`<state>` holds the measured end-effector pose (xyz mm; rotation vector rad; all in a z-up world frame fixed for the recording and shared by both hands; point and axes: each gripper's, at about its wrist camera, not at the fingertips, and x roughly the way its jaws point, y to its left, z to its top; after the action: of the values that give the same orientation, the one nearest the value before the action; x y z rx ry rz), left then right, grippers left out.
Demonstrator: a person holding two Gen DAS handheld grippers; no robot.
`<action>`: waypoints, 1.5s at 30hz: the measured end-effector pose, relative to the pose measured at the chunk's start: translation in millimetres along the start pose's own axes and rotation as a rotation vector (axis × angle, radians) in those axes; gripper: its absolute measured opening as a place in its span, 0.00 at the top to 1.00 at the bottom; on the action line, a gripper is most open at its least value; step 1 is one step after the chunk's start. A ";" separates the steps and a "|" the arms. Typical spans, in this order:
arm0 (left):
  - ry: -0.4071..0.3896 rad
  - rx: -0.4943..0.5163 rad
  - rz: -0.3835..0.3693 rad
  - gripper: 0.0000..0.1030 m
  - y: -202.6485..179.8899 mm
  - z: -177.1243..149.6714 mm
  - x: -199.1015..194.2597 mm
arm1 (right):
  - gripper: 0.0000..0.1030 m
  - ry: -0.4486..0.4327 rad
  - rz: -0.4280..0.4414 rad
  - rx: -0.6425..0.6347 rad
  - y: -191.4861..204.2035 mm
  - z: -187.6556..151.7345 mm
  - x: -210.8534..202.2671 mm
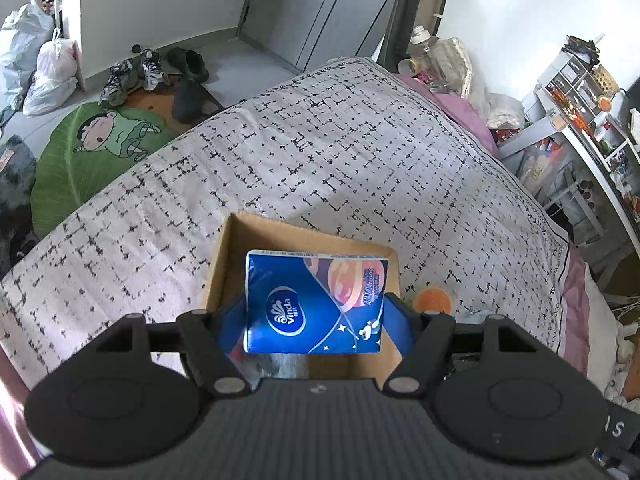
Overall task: Organize soft objects
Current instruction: 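Carry both items over the box and open both tools to drop them, then grasp the burger plush with the left tool while the right tool grasps the blue octopus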
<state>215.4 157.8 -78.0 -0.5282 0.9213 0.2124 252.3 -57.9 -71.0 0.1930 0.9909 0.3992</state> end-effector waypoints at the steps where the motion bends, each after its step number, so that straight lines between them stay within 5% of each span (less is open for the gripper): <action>1: -0.007 0.002 0.005 0.32 0.3 1.4 0.9 | 0.70 0.001 0.002 -0.001 1.9 0.1 0.6; 7: -0.010 -0.025 -0.019 0.28 6.6 7.0 7.6 | 0.70 0.022 0.019 0.003 13.1 -1.4 7.1; 18: 0.002 -0.012 0.087 0.28 12.7 5.8 -5.3 | 0.65 0.091 0.067 0.042 15.2 -10.2 24.5; 21: 0.013 0.007 0.081 0.28 9.4 4.4 -8.1 | 0.51 0.075 0.078 0.037 10.8 -10.6 19.4; 32: 0.017 0.035 0.043 0.21 -11.5 -10.7 -15.3 | 0.41 0.036 0.074 0.012 -20.3 -8.2 -3.0; 38: 0.027 0.066 0.046 0.19 -30.7 -20.3 -15.8 | 0.23 0.009 0.064 -0.036 -41.5 -6.0 -14.8; 45: 0.018 0.095 0.016 0.19 -58.8 -26.1 -17.2 | 0.22 -0.012 0.024 -0.086 -79.2 7.2 -24.8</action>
<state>210.0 94.9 -56.9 -0.4354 0.9486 0.1772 265.2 -140.1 -74.5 0.1299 0.9584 0.4609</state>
